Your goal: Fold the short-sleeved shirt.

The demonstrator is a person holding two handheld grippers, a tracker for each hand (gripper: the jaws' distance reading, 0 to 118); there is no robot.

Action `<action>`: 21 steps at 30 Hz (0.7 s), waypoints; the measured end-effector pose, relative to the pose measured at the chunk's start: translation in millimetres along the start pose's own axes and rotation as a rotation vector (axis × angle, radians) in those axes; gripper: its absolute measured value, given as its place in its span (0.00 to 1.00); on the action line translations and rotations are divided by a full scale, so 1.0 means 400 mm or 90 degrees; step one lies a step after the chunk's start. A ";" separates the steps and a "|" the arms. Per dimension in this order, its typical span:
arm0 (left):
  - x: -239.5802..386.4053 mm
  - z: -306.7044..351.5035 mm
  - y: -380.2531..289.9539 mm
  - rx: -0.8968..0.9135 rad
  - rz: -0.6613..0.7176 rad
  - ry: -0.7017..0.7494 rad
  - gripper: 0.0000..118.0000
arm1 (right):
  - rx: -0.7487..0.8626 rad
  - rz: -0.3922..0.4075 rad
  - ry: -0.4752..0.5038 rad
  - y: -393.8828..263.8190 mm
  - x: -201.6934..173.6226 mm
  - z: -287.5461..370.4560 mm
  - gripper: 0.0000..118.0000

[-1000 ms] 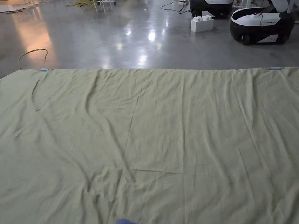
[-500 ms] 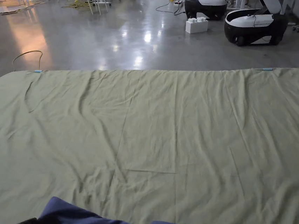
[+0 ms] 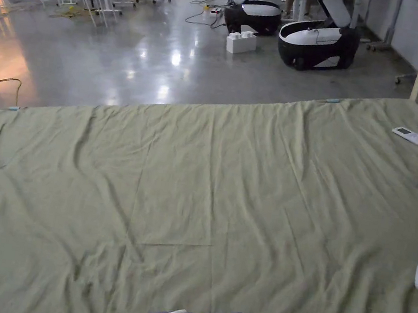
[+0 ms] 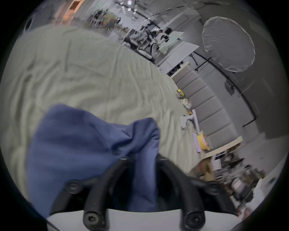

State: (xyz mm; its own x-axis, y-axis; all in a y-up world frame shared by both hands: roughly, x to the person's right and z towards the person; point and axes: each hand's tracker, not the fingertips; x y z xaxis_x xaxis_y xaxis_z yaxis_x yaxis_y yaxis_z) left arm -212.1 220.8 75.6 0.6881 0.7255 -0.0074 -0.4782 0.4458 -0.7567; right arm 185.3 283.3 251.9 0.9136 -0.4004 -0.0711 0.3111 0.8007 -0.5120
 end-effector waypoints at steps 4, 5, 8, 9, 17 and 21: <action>-0.024 0.079 0.022 0.057 0.034 -0.054 0.72 | -0.018 -0.033 -0.038 -0.027 0.055 0.018 0.00; -0.029 0.100 0.029 0.070 0.027 -0.017 0.72 | -0.023 -0.050 -0.039 -0.032 0.067 0.016 0.00; -0.072 0.116 0.032 0.060 0.029 0.005 0.55 | -0.027 -0.079 -0.037 -0.037 0.084 0.001 0.00; -0.078 0.101 0.022 0.040 0.034 0.006 0.35 | -0.029 -0.084 -0.036 -0.036 0.083 -0.007 0.00; -0.001 -0.140 -0.125 -0.126 -0.172 0.106 0.02 | -0.034 -0.047 0.002 -0.020 -0.003 -0.046 0.00; 0.022 -0.071 -0.091 -0.095 -0.147 0.065 0.02 | -0.112 0.020 0.055 -0.046 -0.057 -0.099 0.00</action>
State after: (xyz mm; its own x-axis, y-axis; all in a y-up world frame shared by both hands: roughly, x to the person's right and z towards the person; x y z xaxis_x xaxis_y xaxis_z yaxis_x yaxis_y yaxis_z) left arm -173.1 196.1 84.2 0.8243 0.5540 0.1166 -0.2220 0.5058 -0.8336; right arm 148.4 260.0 229.2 0.8940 -0.4187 -0.1593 0.2248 0.7269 -0.6488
